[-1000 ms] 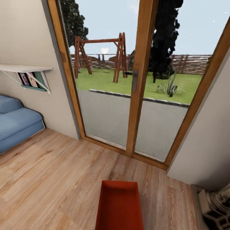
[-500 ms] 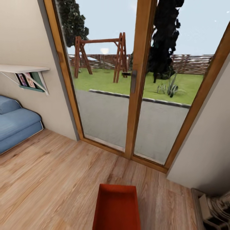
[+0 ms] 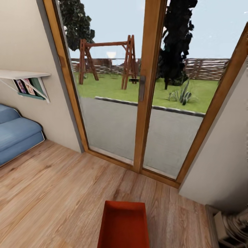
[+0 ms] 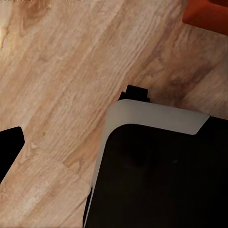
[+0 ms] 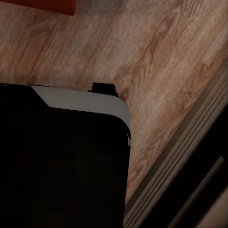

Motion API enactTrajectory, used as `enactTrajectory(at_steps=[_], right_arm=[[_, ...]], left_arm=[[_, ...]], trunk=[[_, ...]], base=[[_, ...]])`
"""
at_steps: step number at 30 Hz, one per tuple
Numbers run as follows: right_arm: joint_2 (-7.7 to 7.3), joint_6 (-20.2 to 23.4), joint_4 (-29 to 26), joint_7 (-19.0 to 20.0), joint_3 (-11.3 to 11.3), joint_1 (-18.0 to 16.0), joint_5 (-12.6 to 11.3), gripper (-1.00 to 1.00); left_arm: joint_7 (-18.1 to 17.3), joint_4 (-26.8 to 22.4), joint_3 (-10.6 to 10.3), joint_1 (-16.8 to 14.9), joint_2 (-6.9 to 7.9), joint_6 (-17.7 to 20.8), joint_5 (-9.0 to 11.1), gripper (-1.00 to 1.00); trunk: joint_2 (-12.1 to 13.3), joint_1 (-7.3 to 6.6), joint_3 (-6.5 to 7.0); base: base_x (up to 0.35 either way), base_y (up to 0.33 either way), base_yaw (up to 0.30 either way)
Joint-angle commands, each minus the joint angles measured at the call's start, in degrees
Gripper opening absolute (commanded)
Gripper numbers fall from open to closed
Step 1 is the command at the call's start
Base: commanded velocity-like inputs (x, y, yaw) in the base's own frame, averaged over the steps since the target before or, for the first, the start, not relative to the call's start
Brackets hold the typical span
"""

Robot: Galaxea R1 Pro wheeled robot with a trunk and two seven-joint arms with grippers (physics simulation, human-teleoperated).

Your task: Move the two storage containers from the living room to the garage. In the garage, place one container on the floor and stack the other container on top of it (either order is fine).

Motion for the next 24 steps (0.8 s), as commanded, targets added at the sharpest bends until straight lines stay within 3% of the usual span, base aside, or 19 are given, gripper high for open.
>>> enactTrajectory(at_steps=[1,24], right_arm=[[0.02,-0.14,0.01,-0.15,0.48,-0.02,-0.58,1.0],[-0.07,-0.13,0.01,-0.15,0.49,-0.02,-0.53,1.0]], left_arm=[[0.13,-0.02,-0.49,-0.03,0.0,-0.12,0.49,1.0],[0.13,-0.03,-0.49,-0.05,0.0,-0.11,0.49,1.0]], trunk=[[-0.03,0.0,-0.05],[-0.03,0.0,-0.05]], base=[[0.0,0.0,-0.17],[0.0,0.0,-0.021]])
